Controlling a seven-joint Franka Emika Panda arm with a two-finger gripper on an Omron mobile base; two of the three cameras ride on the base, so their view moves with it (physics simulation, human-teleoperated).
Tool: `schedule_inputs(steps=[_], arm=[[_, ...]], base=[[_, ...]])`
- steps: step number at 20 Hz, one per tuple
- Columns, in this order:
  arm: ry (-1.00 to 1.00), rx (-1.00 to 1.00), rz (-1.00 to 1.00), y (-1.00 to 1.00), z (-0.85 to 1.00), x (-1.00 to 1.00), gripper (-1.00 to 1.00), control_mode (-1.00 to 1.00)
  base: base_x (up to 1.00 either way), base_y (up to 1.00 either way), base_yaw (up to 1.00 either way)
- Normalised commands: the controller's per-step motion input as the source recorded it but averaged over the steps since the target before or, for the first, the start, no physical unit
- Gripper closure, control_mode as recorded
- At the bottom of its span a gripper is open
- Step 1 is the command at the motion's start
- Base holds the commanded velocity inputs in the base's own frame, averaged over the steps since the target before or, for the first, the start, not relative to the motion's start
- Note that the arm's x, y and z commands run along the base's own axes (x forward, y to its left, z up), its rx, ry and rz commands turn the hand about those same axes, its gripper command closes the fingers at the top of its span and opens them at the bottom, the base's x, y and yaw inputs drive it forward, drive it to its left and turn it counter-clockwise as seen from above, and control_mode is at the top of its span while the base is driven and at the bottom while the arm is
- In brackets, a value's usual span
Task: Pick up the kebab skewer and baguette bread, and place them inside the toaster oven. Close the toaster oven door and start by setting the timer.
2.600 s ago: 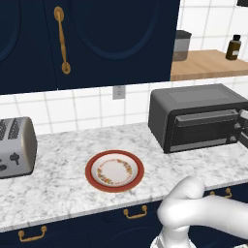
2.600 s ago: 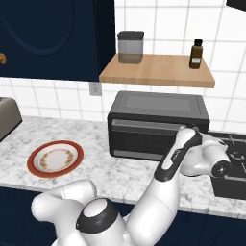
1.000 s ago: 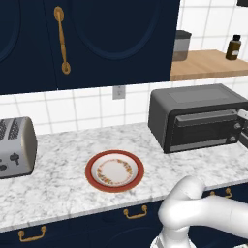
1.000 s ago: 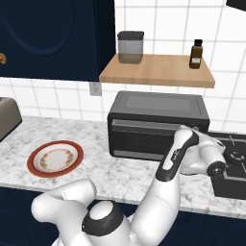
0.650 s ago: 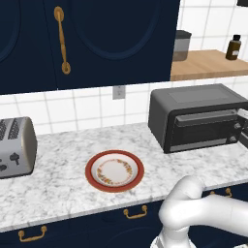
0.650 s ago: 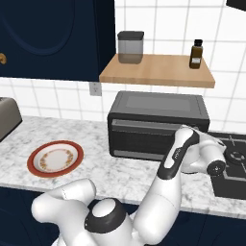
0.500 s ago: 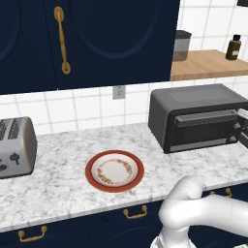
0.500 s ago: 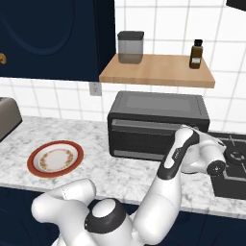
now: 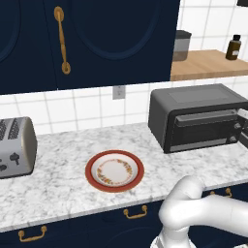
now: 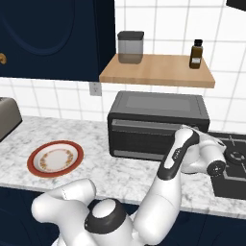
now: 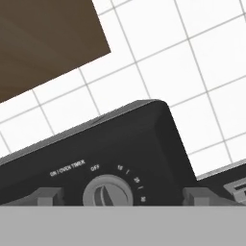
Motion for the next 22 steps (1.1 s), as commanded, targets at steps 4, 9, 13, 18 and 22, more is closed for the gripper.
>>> schedule_inputs(steps=[4,9,13,18,22], arm=[[0.00,0.00,0.00,0.00,0.00,0.00,-1.00,-1.00],[0.00,0.00,0.00,0.00,0.00,0.00,1.00,-1.00],[0.00,0.00,0.00,0.00,0.00,0.00,1.00,-1.00],[0.00,0.00,0.00,0.00,0.00,0.00,1.00,-1.00],[0.00,0.00,0.00,0.00,0.00,0.00,1.00,-1.00]], base=[[0.00,0.00,0.00],[0.00,0.00,0.00],[0.00,0.00,0.00],[0.00,0.00,0.00],[0.00,0.00,0.00]])
